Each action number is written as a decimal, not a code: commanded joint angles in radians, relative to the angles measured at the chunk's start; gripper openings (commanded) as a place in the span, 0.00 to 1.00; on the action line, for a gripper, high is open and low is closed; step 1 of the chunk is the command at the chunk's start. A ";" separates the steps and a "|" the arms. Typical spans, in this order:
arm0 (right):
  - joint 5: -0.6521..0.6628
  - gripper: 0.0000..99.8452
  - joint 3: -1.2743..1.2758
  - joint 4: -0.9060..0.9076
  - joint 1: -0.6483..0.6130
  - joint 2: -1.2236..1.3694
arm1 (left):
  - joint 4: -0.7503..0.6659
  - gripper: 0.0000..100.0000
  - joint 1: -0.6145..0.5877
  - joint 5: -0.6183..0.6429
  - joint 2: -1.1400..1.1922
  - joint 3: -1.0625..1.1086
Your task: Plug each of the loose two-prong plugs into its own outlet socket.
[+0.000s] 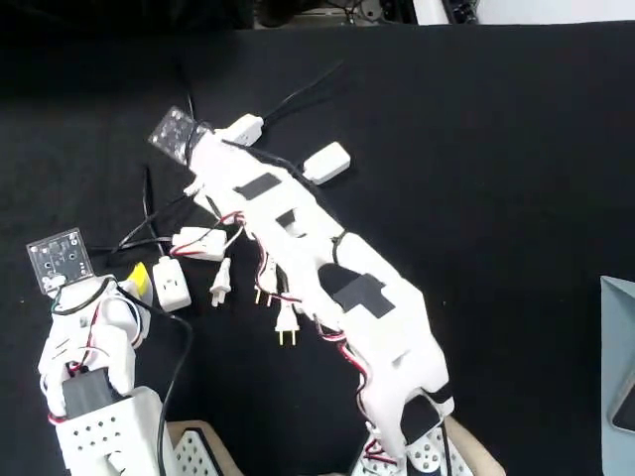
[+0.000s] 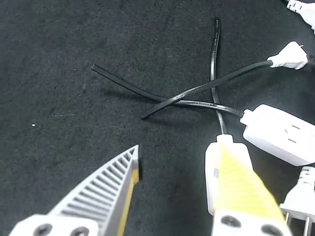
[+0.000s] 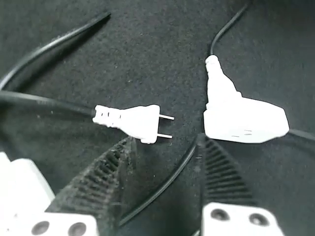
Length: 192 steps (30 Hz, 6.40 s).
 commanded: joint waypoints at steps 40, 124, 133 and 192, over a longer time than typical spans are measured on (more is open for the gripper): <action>0.152 0.01 -0.351 -0.064 -0.014 0.269 | -0.023 0.25 -0.005 -0.012 -0.006 -0.008; -0.083 0.14 0.659 0.638 0.459 -0.621 | -0.023 0.25 0.001 -0.014 -0.006 -0.005; -0.034 0.14 0.665 0.637 0.471 -0.619 | -0.023 0.25 0.001 -0.014 -0.006 -0.005; -0.130 0.21 0.796 0.756 0.293 -0.839 | -0.023 0.25 -0.002 -0.014 -0.006 -0.005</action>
